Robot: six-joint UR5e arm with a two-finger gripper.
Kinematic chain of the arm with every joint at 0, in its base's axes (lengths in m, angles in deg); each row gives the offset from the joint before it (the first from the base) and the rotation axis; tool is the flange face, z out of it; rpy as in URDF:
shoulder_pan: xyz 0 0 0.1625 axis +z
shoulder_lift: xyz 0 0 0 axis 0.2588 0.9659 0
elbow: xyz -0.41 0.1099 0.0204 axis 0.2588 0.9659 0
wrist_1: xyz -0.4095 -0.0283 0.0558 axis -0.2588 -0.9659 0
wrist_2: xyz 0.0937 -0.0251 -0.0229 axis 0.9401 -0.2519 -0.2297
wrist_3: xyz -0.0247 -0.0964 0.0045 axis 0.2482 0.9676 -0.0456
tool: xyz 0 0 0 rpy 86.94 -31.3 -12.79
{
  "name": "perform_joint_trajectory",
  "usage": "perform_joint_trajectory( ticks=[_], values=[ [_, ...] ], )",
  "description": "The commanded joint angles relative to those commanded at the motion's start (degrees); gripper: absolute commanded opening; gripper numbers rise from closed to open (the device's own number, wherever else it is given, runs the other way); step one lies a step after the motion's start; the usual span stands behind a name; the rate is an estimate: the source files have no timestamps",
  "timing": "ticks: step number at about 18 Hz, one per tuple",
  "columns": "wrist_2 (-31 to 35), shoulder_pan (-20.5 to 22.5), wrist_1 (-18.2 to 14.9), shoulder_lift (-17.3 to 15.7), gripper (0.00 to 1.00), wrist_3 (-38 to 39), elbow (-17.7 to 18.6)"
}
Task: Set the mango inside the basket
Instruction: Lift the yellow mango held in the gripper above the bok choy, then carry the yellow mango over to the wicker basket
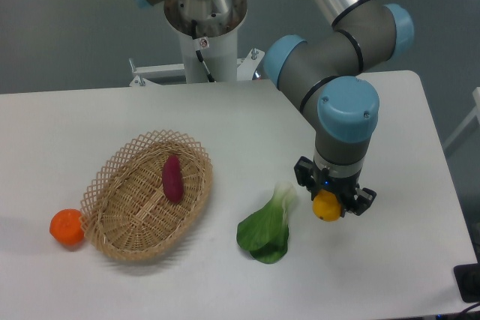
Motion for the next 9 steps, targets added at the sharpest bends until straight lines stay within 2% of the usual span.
perform_joint_trajectory(
  ticks=[9],
  values=[
    [0.09, -7.37, 0.18, -2.11, 0.35, 0.97, 2.63]
  ],
)
